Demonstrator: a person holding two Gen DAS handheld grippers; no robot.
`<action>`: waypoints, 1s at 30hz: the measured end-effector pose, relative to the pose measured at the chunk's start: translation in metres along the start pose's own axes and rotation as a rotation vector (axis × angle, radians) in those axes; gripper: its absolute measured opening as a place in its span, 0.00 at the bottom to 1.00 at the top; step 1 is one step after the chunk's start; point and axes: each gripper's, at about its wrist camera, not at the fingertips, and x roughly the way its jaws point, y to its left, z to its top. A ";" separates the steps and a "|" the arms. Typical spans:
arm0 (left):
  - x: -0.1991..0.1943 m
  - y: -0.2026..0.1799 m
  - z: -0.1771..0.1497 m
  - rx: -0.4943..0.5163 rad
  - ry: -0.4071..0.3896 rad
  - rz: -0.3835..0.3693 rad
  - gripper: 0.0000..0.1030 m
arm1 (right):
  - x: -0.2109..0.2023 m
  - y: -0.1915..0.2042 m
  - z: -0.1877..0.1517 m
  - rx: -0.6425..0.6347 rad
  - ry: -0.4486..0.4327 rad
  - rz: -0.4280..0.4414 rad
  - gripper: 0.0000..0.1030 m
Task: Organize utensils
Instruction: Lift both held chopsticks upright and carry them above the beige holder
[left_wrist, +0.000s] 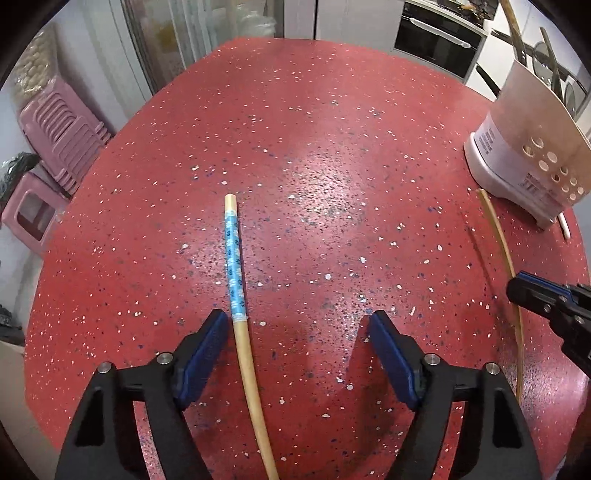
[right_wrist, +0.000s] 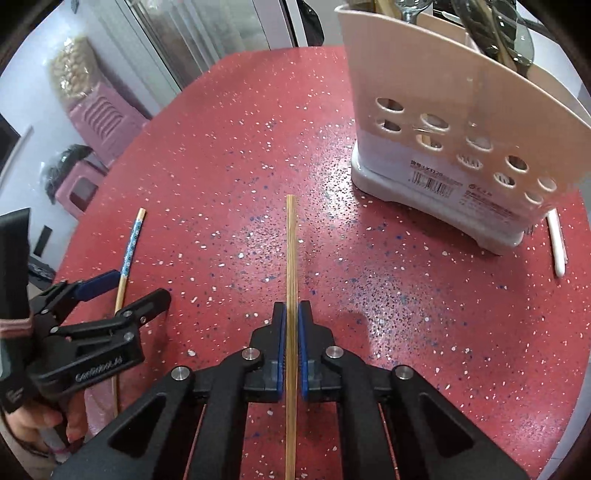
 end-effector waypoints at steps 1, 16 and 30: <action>-0.001 0.001 0.000 -0.009 -0.009 0.002 0.96 | -0.003 -0.002 -0.002 0.002 -0.005 0.011 0.06; -0.014 0.038 -0.005 -0.110 -0.022 0.077 0.96 | -0.034 -0.033 -0.014 0.043 -0.059 0.090 0.06; -0.016 0.024 -0.012 -0.053 0.010 -0.008 0.31 | -0.049 -0.031 -0.021 0.024 -0.075 0.113 0.06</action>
